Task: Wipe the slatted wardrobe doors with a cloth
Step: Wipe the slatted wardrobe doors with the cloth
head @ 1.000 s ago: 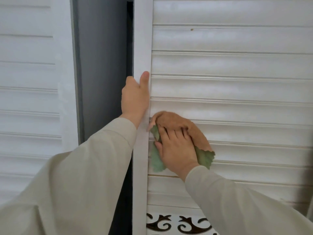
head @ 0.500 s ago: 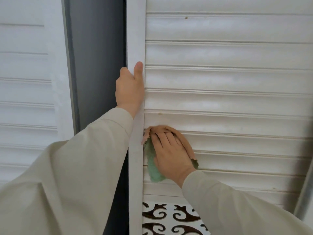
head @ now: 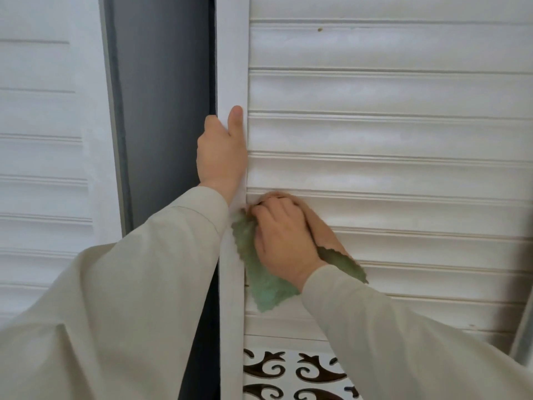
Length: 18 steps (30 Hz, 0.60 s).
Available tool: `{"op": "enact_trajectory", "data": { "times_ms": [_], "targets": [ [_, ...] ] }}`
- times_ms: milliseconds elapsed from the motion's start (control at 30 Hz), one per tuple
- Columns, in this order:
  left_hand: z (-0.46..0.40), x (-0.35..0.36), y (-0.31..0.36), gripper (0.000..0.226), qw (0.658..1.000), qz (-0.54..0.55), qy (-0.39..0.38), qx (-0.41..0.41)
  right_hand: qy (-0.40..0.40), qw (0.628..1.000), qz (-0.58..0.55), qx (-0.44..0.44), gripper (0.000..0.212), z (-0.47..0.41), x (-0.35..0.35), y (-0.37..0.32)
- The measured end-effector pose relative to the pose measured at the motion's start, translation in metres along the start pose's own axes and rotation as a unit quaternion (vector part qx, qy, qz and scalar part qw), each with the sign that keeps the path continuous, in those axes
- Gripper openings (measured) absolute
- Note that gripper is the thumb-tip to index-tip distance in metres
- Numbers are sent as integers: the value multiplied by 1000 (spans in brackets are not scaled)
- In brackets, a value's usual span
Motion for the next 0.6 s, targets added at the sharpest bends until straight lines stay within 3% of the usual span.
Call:
{"op": "enact_trajectory", "data": {
  "times_ms": [167,367,500,600],
  "targets": [
    [-7,-6,-8,55,1000,-7,-3,0,-11,1000,-1,-15,12,-1,15,-2],
    [-9,-9,-10,55,1000,-10,7,0,81,982,138,98,12,13,-17,33],
    [-8,-10,-9,55,1000,-13,6,5,19,998,64,14,13,8,10,-4],
    [-9,-13,-10,55,1000,-12,2,3,15,1000,-1,-2,17,13,13,-10]
  ]
}}
Point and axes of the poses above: each hand's wrist, its own z-axis away from the middle knuckle, its own x-axis out of the palm, y = z × x, the point moved 7 cm from there along -z, towards the middle knuckle, and after that the axes turned 15 degrees about y, right-handed, at the moved point
